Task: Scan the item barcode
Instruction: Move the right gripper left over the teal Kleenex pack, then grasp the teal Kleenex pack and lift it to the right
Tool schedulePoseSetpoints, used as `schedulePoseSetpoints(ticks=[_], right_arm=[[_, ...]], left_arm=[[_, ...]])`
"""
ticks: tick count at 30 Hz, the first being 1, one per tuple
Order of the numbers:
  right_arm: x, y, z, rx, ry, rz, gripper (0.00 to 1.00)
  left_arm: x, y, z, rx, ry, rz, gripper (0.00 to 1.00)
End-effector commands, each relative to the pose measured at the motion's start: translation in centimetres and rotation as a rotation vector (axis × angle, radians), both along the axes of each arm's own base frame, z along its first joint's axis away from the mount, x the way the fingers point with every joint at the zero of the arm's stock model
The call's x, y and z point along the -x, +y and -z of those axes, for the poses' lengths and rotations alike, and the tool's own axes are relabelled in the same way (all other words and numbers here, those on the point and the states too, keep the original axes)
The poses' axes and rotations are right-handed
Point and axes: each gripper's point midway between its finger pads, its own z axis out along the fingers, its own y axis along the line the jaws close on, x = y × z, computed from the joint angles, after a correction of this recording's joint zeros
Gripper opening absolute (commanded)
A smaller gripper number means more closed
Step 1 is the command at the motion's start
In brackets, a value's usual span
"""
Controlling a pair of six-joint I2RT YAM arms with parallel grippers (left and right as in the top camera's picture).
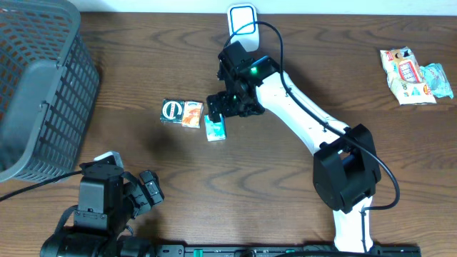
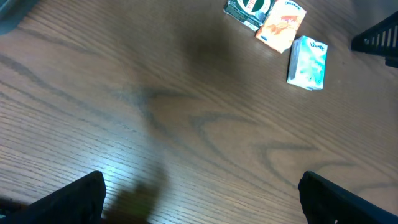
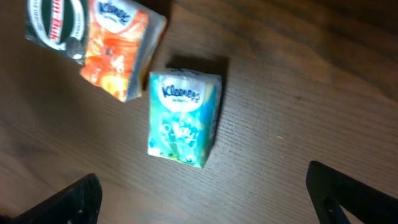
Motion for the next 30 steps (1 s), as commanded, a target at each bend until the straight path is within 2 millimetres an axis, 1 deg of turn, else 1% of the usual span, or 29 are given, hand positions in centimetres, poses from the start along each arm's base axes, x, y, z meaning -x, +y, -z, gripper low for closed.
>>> schedulePoseSetpoints(ticks=[1,2,3,4,6,7,8,9,10,11,12,14,17,20,23,26,30], right_arm=[[0.1,-0.4,0.5,0.021,0.002,0.016,0.99],[0.1,-0.4,0.6,0.02,0.001,0.015,0.99],[0.1,-0.3,0.7,0.019,0.0,0.016,0.96],[0.0,-0.3,0.8,0.016,-0.004,0.016,0.83],[-0.3,0.0,1.2,0.003,-0.005,0.051,0.61],[-0.4,0.0,1.3,-0.001,-0.005,0.064,0.55],[-0.4,0.1,1.6,-0.009,-0.003,0.086,0.42],[-0.4,0.2,1.9,-0.011,-0.001,0.097,0.36],[-0.4,0.3,2.2,-0.017,0.0,0.106,0.19],[-0.4,0.4,2.4,-0.019,-0.002,0.106,0.13],[-0.4,0.4,2.8,-0.02,-0.004,0.107,0.11],[-0.6,0.6,3.1,-0.026,-0.009,0.106,0.14],[-0.4,1.0,3.3,-0.04,0.0,0.097,0.15],[0.0,2.2,3.0,-0.079,0.007,0.074,0.14],[0.3,3.3,2.8,-0.102,-0.003,0.051,0.1],[0.9,3.9,2.9,-0.089,-0.014,0.034,0.08],[1.4,4.4,3.3,-0.025,-0.059,0.041,0.09]], left_arm=[[0.1,0.2,0.0,-0.009,-0.001,-0.006,0.98],[0.1,0.2,0.0,-0.009,-0.001,-0.006,0.98],[0.1,0.2,0.0,-0.009,-0.001,-0.006,0.98],[0.1,0.2,0.0,-0.009,-0.001,-0.006,0.98],[0.1,0.2,0.0,-0.009,-0.001,-0.006,0.98],[0.1,0.2,0.0,-0.009,-0.001,-0.006,0.98],[0.1,0.2,0.0,-0.009,-0.001,-0.006,0.97],[0.1,0.2,0.0,-0.009,-0.001,-0.006,0.98],[0.1,0.2,0.0,-0.009,-0.001,-0.006,0.98],[0.1,0.2,0.0,-0.009,-0.001,-0.006,0.98],[0.1,0.2,0.0,-0.009,-0.001,-0.006,0.98],[0.1,0.2,0.0,-0.009,-0.001,-0.006,0.98],[0.1,0.2,0.0,-0.009,-0.001,-0.006,0.98],[0.1,0.2,0.0,-0.009,-0.001,-0.006,0.97],[0.1,0.2,0.0,-0.009,-0.001,-0.006,0.97],[0.1,0.2,0.0,-0.009,-0.001,-0.006,0.98],[0.1,0.2,0.0,-0.009,-0.001,-0.006,0.98]])
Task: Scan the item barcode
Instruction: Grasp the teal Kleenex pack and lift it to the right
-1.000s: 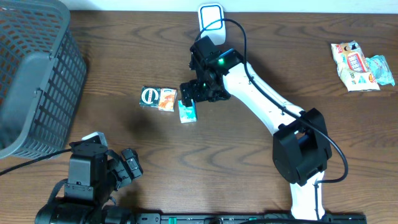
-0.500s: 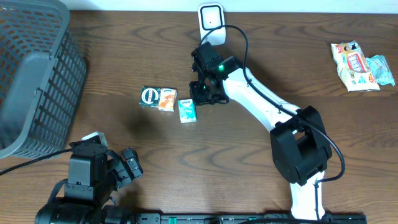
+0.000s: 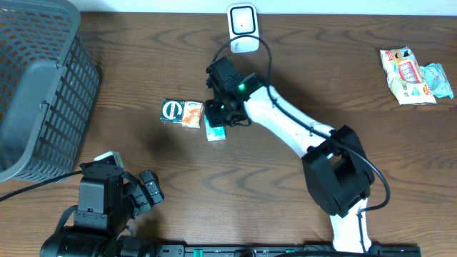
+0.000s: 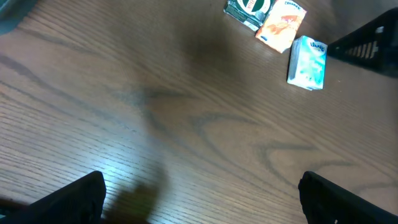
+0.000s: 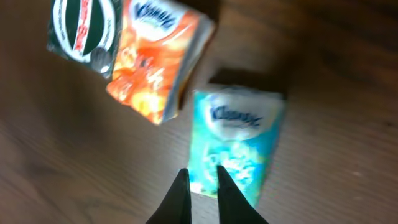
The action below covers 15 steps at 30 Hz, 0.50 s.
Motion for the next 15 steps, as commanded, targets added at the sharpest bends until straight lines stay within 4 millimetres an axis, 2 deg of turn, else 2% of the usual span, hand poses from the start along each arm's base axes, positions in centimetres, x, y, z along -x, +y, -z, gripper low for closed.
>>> schedulePoseSetpoints(ticks=[1,3,9,12,15], right_arm=[[0.7,0.5,1.0,0.083,-0.042,0.021,0.13],[0.9,1.1,1.0,0.094,-0.07,0.009,0.24],[1.3,2.1,1.0,0.167,-0.177,-0.008,0.25],[1.7,2.5,1.5,0.224,-0.25,-0.015,0.33],[1.9,1.9,1.9,0.309,-0.325,-0.01,0.41]], left_arm=[[0.1,0.2,0.0,-0.008,-0.001,-0.006,0.98],[0.1,0.2,0.0,-0.008,-0.001,-0.006,0.98],[0.1,0.2,0.0,-0.008,-0.001,-0.006,0.98],[0.1,0.2,0.0,-0.008,-0.001,-0.006,0.97],[0.1,0.2,0.0,-0.008,-0.001,-0.006,0.98]])
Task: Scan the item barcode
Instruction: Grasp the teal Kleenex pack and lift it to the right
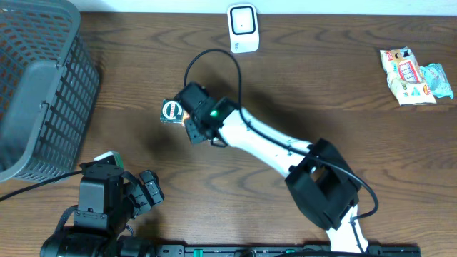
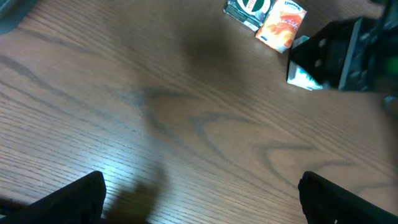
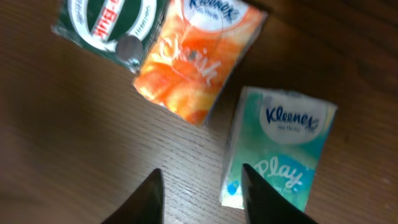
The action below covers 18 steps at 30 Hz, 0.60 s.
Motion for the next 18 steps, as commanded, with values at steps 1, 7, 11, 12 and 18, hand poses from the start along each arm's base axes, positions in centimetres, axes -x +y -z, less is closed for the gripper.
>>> schedulePoseSetpoints(ticks=[1,7,11,12,18], right_arm=[[-0.4,-1.8,0.9,0.165,-0.137,0.043,0.43],[-0.5,-2.3,1.0,0.232,-0.197,0.015,0.45],[-0.2,-2.7,2.3,0.234,-0.199,0.009,0.43],[-0.2,-2.8,2.6,0.232,-0.2,0.01,0.43],[-0.1,-3.0,4.0,0.238,-0.218,-0.034,0.44]], left_arm=[[0.1,0.2,0.0,-0.009,-0.001,-0.006,0.98],[0.1,0.2,0.0,-0.009,-0.001,-0.006,0.98],[0.1,0.2,0.0,-0.009,-0.001,-0.006,0.97],[0.1,0.2,0.0,-0.009,-0.001,-0.006,0.98],[0.1,0.2,0.0,-0.009,-0.001,-0.006,0.98]])
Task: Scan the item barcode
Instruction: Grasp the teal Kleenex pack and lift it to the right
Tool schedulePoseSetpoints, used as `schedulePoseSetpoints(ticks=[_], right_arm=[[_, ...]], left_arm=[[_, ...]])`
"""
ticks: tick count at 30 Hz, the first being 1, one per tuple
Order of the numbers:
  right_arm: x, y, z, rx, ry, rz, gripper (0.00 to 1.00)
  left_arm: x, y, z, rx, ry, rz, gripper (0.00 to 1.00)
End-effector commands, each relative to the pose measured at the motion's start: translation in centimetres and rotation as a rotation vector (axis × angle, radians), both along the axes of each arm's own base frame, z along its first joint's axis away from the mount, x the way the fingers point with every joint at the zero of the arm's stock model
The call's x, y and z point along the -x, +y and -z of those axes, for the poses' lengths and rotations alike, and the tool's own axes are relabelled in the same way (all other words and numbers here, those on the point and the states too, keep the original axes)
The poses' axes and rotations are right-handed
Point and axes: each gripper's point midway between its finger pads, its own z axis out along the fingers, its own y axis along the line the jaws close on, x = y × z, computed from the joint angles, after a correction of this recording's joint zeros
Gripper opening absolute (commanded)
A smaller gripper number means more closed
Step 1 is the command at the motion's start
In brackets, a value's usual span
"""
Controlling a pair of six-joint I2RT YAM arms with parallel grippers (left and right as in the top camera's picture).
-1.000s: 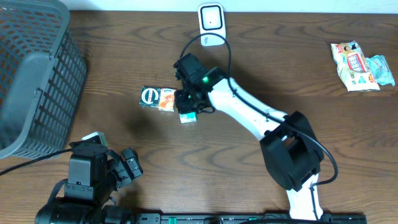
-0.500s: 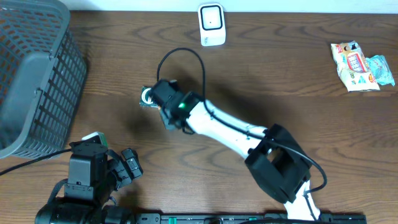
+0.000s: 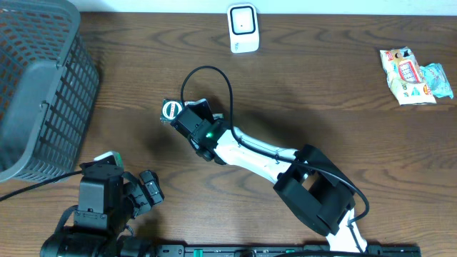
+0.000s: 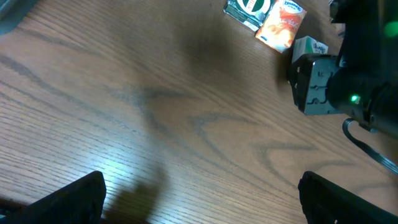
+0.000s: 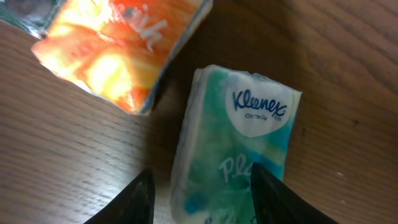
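Note:
A teal Kleenex tissue pack (image 5: 239, 134) lies flat on the wooden table, beside an orange Kleenex pack (image 5: 118, 53) and a green round-logo pack (image 3: 171, 109). My right gripper (image 5: 202, 171) is open and low over the teal pack. One finger stands off the pack's left edge and the other overlaps its right side. From the left wrist view the right gripper's black head (image 4: 320, 84) hides most of the teal pack (image 4: 309, 45). The white scanner (image 3: 243, 28) stands at the table's far edge. My left gripper (image 4: 202, 205) rests open at the near left, holding nothing.
A grey mesh basket (image 3: 36, 86) fills the far left corner. Snack packets (image 3: 415, 75) lie at the far right. The right arm's white links (image 3: 257, 153) stretch across the middle of the table.
My right gripper has come closer to the teal pack, which now fills the space between its fingers. In the overhead view its head has shifted slightly left. The left arm is unchanged.
The right gripper first hung wide open above the teal pack, just right of the three packs. Then its fingers were nearly together over the pack. After that they stood apart again, further left, and now they straddle the teal pack closely.

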Motion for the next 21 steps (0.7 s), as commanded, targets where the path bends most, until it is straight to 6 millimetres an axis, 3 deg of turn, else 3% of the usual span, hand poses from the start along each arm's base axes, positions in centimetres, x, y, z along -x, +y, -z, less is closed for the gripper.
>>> schedulePoseSetpoints(ticks=[1,5,12,15,18,21], right_arm=[[0.0,-0.5,0.8,0.046,-0.016,-0.029,0.42],[0.0,-0.8,0.9,0.052,-0.011,-0.025,0.34],[-0.8,-2.3,1.3,0.056,0.007,0.01,0.33],[-0.9,-2.9,1.8,0.048,0.035,0.02,0.22],[-0.9,-3.5,2.1,0.042,0.064,0.029,0.01],[-0.7,-3.1,2.1,-0.008,0.113,0.019,0.01]], left_arm=[[0.1,0.2,0.0,-0.008,-0.002,-0.006,0.98],[0.1,0.2,0.0,-0.008,-0.002,-0.006,0.98],[0.1,0.2,0.0,-0.008,-0.002,-0.006,0.98],[0.1,0.2,0.0,-0.008,-0.002,-0.006,0.97],[0.1,0.2,0.0,-0.008,-0.002,-0.006,0.98],[0.1,0.2,0.0,-0.008,-0.002,-0.006,0.98]])
